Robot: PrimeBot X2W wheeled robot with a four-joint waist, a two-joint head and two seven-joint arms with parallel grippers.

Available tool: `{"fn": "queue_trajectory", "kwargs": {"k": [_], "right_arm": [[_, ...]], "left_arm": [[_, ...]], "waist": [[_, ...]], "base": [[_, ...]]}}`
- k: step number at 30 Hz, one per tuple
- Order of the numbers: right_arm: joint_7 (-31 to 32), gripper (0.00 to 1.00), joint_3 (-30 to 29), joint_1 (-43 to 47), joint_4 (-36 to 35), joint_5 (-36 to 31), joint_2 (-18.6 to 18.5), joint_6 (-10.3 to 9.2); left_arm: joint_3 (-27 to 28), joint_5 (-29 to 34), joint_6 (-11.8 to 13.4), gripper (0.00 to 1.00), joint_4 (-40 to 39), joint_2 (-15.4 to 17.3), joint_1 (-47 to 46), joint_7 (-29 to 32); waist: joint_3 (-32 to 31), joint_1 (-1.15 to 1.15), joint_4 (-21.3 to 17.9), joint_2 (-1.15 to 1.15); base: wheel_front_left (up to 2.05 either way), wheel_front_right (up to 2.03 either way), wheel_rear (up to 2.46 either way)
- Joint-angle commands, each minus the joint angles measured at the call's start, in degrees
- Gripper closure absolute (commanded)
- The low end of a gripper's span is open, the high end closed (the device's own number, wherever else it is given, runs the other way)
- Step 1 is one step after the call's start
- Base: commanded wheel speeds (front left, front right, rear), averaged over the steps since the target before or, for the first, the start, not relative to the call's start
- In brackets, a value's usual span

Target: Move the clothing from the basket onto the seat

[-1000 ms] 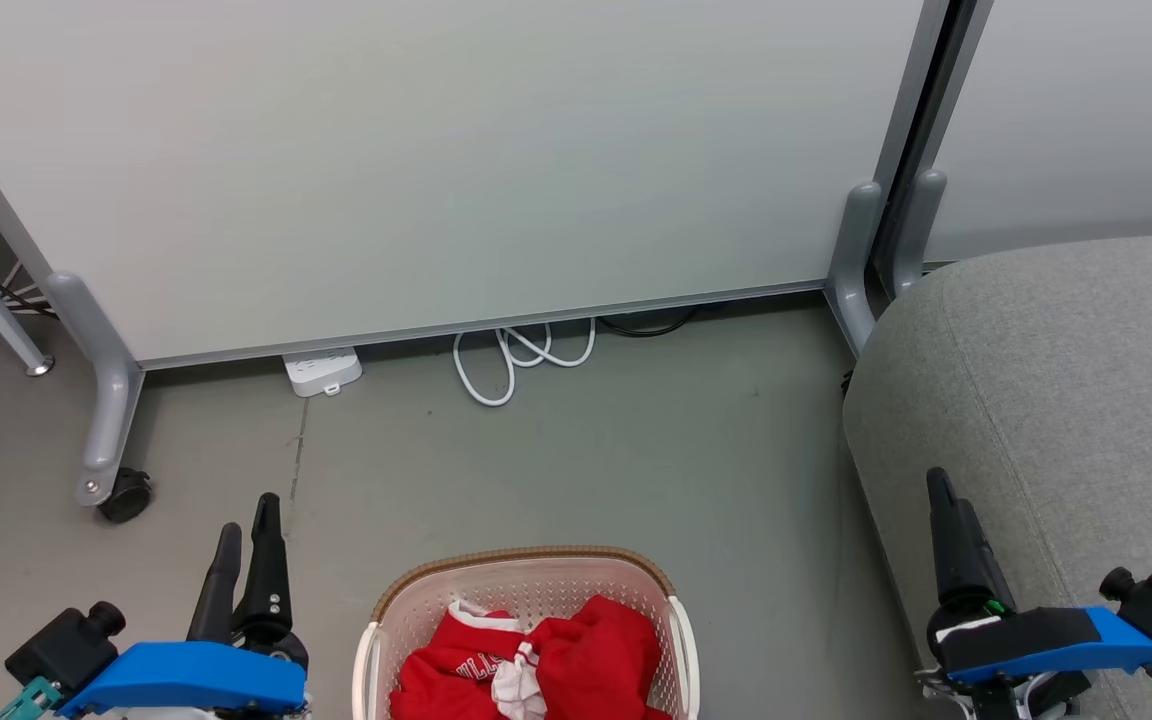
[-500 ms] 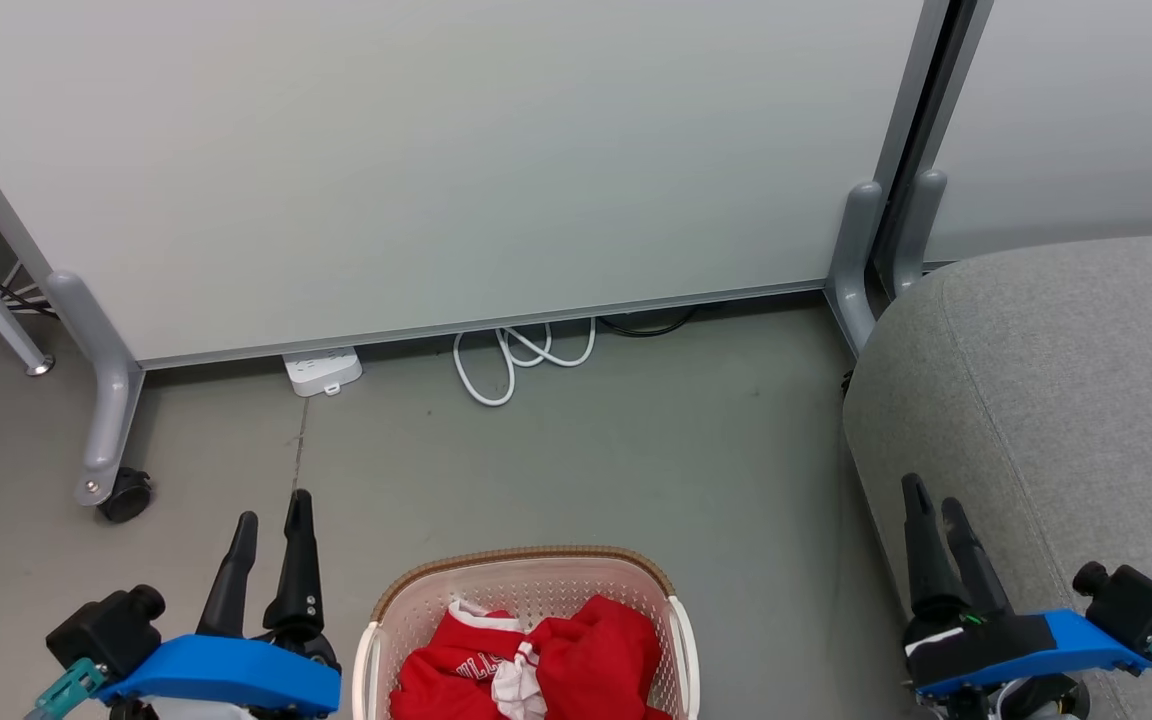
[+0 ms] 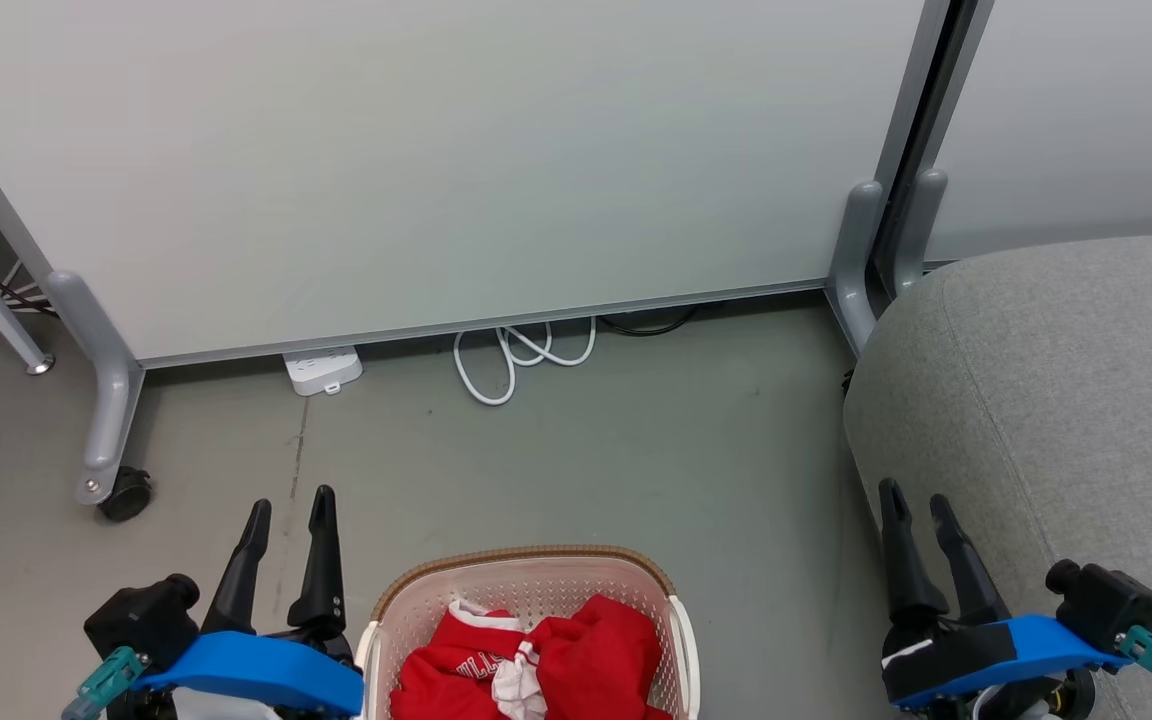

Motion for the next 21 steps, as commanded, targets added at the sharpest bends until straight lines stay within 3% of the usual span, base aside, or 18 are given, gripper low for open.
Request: {"fn": "queue_trajectory", "kwargs": {"k": [1,21], "right_arm": [[-0.6,0.0,0.36,-0.94,-0.28,-1.55,-0.23,0.0],[-3.3,0.0,1.93,-1.2,0.7,-12.02,-0.26,0.0]], "left_arm": [[-0.33,1.69,0.23,0.0,-0.21,0.49,-1.35,-0.56],[-2.19,12.28,0.47,0.0,1.1,0.58,-1.87,-3.34]], "waist": [[0.01,0.0,0.0,0.0],[-0.02,0.0,0.03,0.0]], "base": [[0.0,0.0,0.0],[0.0,0.0,0.0]]}}
